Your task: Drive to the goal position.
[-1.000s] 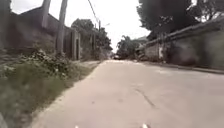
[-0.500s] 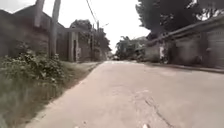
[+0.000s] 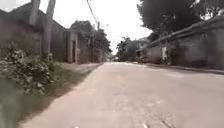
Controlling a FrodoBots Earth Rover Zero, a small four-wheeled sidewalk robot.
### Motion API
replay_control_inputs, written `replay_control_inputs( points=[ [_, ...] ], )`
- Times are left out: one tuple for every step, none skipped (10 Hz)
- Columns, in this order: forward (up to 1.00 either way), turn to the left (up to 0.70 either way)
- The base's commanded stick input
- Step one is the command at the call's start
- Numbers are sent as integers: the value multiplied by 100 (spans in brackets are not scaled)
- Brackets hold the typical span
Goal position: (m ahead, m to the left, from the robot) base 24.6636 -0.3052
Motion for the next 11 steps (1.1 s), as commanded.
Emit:
replay_control_inputs(
  points=[
    [100,-3],
    [100,-3],
    [100,-3],
    [100,-3],
    [100,-3],
    [100,-3],
    [100,-3],
    [100,-3],
    [100,-3],
    [100,-3],
    [100,-3]
  ],
)
